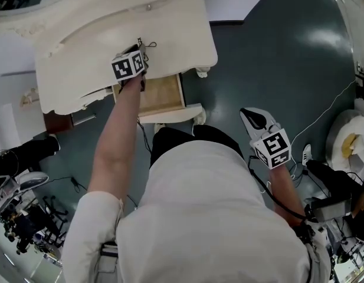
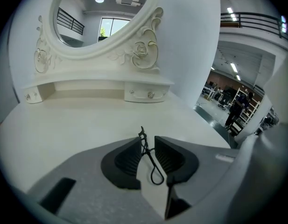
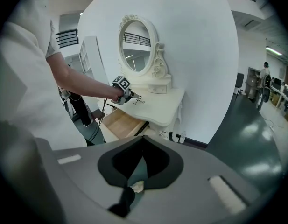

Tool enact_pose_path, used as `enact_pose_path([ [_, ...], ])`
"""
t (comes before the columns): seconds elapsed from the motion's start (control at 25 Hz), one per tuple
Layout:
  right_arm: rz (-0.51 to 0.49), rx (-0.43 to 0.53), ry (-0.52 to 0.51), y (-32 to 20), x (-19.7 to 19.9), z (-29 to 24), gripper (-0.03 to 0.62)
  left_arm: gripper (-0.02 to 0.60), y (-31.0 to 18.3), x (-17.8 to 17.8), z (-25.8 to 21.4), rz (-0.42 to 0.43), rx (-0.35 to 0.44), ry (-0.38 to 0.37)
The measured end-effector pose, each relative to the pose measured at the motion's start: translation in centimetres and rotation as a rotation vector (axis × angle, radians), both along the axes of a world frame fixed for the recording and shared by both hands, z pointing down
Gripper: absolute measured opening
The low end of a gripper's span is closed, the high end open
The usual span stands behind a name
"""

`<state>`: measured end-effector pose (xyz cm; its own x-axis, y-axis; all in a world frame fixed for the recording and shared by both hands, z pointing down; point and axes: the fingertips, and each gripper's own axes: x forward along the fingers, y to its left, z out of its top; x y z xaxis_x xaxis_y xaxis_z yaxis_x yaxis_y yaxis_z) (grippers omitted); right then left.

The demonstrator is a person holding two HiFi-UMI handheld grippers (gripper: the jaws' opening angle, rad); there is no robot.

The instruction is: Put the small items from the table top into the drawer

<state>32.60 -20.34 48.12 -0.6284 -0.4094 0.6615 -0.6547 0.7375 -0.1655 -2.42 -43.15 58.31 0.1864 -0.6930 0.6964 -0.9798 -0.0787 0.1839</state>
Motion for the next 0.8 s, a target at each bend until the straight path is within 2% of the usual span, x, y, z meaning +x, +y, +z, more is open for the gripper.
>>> enact_pose_path([
  [0.24, 0.021, -0.011, 0.004, -1.4, 2.2, 0.5, 0.002, 0.082, -1.4, -0.2, 2.0, -0.029, -0.034, -0.025],
  [0.36, 0.023, -0.010, 0.004, -1.9, 2.6, 0.6, 0.002, 0.042, -1.8, -0.1, 2.0, -0.028, -0.031, -0.031],
  [0.64, 0.018, -0.007, -0.007, -2.4, 1.1, 0.7, 0.002, 0.028, -1.3, -0.4, 1.8, 0.001, -0.036, -0.035],
  [0.8, 0.010, 0.006, -0.017, -2.6, -1.0, -0.1, 0.002, 0.026, -0.5, -1.0, 0.3, 0.025, -0.021, -0.010],
])
